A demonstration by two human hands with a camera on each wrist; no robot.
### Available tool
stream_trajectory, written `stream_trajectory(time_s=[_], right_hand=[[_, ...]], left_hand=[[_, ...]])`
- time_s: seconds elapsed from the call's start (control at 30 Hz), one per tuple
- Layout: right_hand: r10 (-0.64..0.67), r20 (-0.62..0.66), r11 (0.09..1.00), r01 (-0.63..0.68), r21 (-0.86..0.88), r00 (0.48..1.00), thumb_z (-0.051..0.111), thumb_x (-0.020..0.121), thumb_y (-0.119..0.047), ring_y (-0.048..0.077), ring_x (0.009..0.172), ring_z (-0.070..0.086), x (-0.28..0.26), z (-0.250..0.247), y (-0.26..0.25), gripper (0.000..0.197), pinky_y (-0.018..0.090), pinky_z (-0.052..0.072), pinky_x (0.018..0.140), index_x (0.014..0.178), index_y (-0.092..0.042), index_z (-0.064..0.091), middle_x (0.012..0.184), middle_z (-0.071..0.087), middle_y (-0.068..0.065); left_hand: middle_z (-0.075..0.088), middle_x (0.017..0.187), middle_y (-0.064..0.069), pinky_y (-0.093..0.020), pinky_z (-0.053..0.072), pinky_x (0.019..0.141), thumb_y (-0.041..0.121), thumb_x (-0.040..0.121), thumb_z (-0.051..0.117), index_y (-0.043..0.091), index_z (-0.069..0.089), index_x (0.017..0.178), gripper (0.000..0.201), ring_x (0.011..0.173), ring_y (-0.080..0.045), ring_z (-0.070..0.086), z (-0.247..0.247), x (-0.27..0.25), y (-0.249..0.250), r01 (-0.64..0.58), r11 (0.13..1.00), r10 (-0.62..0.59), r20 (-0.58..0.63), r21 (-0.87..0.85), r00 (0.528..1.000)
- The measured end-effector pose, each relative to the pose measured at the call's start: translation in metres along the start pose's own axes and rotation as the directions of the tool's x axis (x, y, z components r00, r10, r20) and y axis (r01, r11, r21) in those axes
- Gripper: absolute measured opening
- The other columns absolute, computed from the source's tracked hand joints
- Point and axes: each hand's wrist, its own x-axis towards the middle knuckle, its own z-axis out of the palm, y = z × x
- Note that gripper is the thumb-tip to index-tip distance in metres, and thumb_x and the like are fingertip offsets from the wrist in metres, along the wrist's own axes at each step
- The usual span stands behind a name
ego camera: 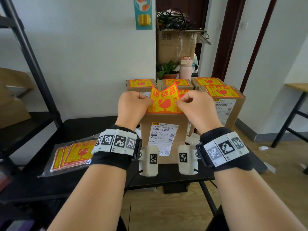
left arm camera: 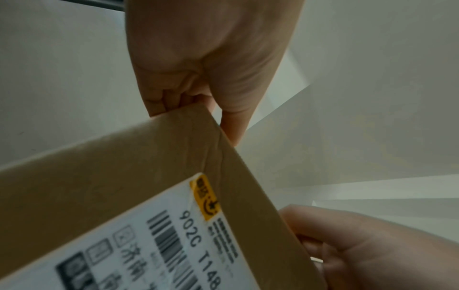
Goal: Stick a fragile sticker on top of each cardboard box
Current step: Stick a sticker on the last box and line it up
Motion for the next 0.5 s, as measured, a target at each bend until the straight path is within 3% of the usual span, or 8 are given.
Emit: stream_trajectory(time_s=[0.1,0.23,0.33,0.4,0.5], right_hand=[[-0.001,-0.003,1.000,0.001,-0.003,1.000,0.065,0.084,-0.025,0.011,0.082,0.060,0.000,0.002,0.002,0.011,0.036,0.052,0.078,0.075,-0.018,0.066,0.085,0.065,-0.005],[-0.028,0.020,0.999,0.028,-0.019,0.999,0.066,0.085,-0.021,0.011,0.081,0.058,-0.003,0.002,0.001,0.008,0.025,0.045,0.069,0.079,-0.016,0.065,0.082,0.063,-0.006],[-0.040,0.032,0.999,0.041,-0.034,0.999,0.066,0.085,-0.019,0.011,0.080,0.057,-0.004,0.002,0.000,0.007,0.024,0.042,0.066,0.080,-0.015,0.063,0.083,0.062,-0.004],[-0.030,0.039,0.998,0.032,-0.046,0.999,0.066,0.086,-0.019,0.013,0.081,0.055,-0.002,0.003,0.001,0.008,0.023,0.040,0.065,0.081,-0.013,0.062,0.085,0.061,-0.001],[-0.025,0.037,0.996,0.028,-0.080,0.999,0.067,0.086,-0.022,0.014,0.086,0.053,-0.001,0.006,0.002,0.015,0.024,0.038,0.068,0.078,-0.011,0.062,0.087,0.058,0.000]], left_hand=[[0.069,0.077,0.003,-0.018,0.042,0.056,0.021,0.082,0.070,0.012,0.074,0.078,0.011,0.068,-0.004,0.057,0.002,-0.001,-0.002,-0.030,0.999,0.030,-0.012,0.027,0.999],[0.067,0.082,0.004,-0.017,0.040,0.056,0.018,0.081,0.069,0.011,0.070,0.080,0.008,0.072,-0.003,0.056,0.009,-0.003,-0.004,-0.049,0.997,0.050,-0.015,0.053,0.999],[0.065,0.090,-0.001,-0.018,0.038,0.058,0.018,0.079,0.070,0.012,0.067,0.077,0.007,0.080,-0.012,0.058,0.013,-0.005,-0.005,-0.083,0.993,0.085,-0.032,0.083,0.996],[0.063,0.095,-0.004,-0.023,0.044,0.066,0.019,0.077,0.070,0.014,0.066,0.075,0.007,0.089,-0.017,0.059,0.013,-0.005,-0.005,-0.099,0.991,0.103,-0.044,0.094,0.994],[0.055,0.096,-0.001,-0.037,0.045,0.090,0.023,0.077,0.070,0.016,0.064,0.076,0.009,0.105,-0.021,0.052,0.012,-0.006,-0.006,-0.089,0.989,0.095,-0.044,0.122,0.994]])
